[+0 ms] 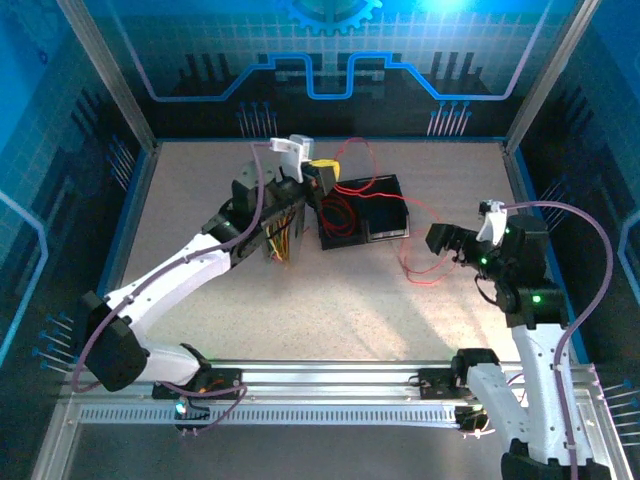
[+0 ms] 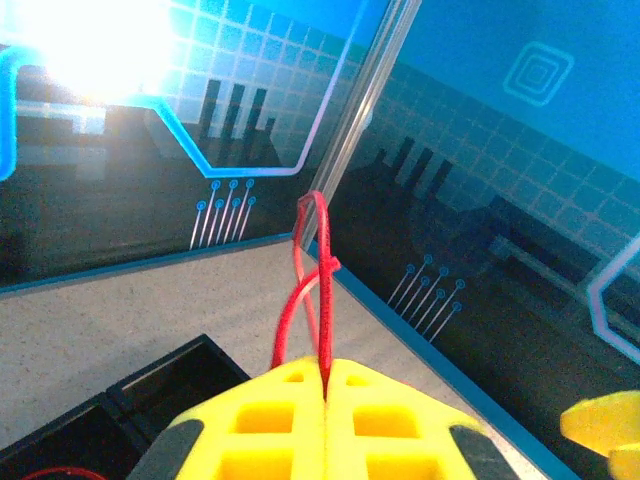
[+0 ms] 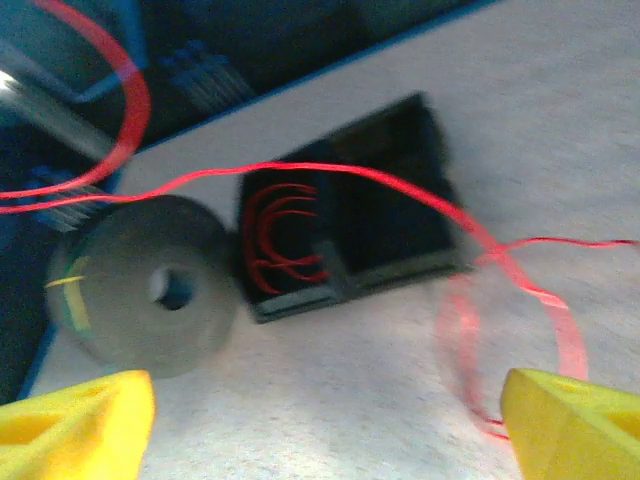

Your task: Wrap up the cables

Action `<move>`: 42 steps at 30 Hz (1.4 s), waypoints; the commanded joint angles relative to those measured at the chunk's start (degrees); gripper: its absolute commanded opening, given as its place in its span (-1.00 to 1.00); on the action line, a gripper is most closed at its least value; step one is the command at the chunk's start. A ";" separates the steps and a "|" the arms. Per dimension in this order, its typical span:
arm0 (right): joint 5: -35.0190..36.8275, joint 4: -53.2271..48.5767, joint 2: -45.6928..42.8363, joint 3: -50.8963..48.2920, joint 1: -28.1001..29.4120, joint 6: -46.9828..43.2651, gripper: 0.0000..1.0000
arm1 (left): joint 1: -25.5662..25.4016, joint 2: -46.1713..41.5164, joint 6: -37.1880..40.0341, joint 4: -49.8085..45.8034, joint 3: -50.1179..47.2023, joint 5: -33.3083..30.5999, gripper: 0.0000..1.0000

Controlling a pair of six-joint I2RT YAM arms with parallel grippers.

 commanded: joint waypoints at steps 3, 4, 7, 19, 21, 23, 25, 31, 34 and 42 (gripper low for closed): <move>-17.96 12.89 6.84 1.27 2.62 6.45 0.58 | -2.67 0.72 -1.05 2.73 2.54 -1.60 -1.00; -19.16 14.94 8.14 1.41 3.30 8.33 0.53 | -2.89 0.55 -1.64 3.42 1.78 -1.47 -1.00; -19.06 19.50 11.52 1.91 5.80 13.13 0.50 | -3.17 -0.11 -3.28 5.18 -0.18 -0.73 -1.00; -12.33 36.93 23.19 1.22 13.15 25.27 0.16 | -4.50 -1.92 -6.27 8.61 -4.37 2.09 -1.00; -11.74 38.25 25.03 1.48 13.98 25.84 0.15 | -4.58 -2.09 -6.79 9.20 -4.86 2.34 -1.00; -10.77 37.80 26.76 2.10 14.94 25.49 0.13 | -4.62 -2.27 -7.07 10.00 -5.34 2.45 -1.00; -10.00 37.68 28.31 2.42 15.73 25.52 0.06 | -4.62 -2.27 -6.62 10.30 -5.63 2.15 -1.00; -8.56 37.05 29.26 2.47 17.05 25.25 -0.30 | -4.62 -2.28 -5.91 9.98 -5.96 1.80 -1.00; -7.75 37.08 27.86 1.28 16.60 24.73 -0.51 | -4.62 -2.36 -5.60 9.80 -6.05 2.12 -1.00; -6.05 26.61 22.85 1.82 12.56 15.43 -1.00 | -4.41 -2.80 -3.19 7.11 -5.65 0.72 -1.00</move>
